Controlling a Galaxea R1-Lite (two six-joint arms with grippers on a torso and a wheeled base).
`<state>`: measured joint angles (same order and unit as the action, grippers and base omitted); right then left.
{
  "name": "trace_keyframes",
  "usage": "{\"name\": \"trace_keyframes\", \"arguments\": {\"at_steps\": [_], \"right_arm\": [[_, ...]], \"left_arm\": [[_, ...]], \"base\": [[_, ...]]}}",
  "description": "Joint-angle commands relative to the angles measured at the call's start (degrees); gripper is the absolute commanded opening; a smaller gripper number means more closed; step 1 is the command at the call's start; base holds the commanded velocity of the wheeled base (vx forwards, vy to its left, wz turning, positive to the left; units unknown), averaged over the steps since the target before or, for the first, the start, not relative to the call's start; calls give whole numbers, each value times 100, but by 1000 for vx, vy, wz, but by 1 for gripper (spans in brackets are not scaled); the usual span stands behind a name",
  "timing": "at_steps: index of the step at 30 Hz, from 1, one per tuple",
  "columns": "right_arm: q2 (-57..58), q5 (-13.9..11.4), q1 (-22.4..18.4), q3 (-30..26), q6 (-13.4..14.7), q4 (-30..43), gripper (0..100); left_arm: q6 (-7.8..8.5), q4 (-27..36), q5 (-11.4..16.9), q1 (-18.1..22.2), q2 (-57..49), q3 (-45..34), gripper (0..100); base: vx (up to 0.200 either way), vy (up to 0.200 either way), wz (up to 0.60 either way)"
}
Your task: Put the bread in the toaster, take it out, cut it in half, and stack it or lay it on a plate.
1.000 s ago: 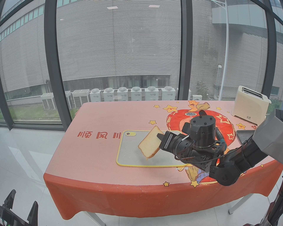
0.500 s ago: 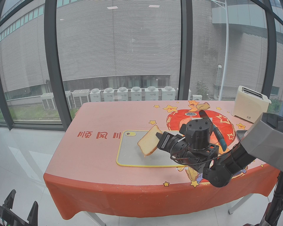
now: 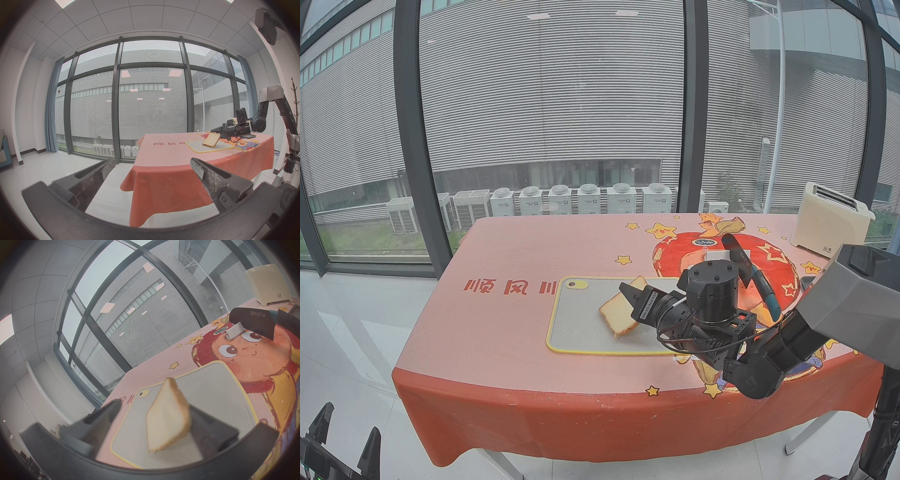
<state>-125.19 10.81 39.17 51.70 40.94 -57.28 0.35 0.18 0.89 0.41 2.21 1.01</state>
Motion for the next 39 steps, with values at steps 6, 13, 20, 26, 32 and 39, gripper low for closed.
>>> {"name": "trace_keyframes", "arguments": {"at_steps": [6, 13, 20, 26, 32, 39], "right_arm": [[205, 589, -6, -275, -877, 130, 100], [161, 606, -58, -345, -1334, 130, 100], [91, 483, -6, -266, -2222, 191, 100], [337, 492, -234, -20, -2432, 1228, 100], [829, 474, -76, -37, -2564, 2046, 100], [864, 474, 3, 77, -2573, 2055, 100]], "left_arm": [[9, -1, -1, 2, 8, -101, 100], [9, -1, -1, 2, 8, -101, 100], [9, -1, -1, 2, 8, -101, 100], [9, -1, -1, 2, 8, -101, 100], [0, -1, -1, 2, 8, -101, 100], [9, -1, -1, 2, 8, -101, 100]], "base": [[0, 0, 0], [0, 0, 0], [0, 0, 0], [0, 0, 0], [0, 0, 0], [0, 0, 0]]}}
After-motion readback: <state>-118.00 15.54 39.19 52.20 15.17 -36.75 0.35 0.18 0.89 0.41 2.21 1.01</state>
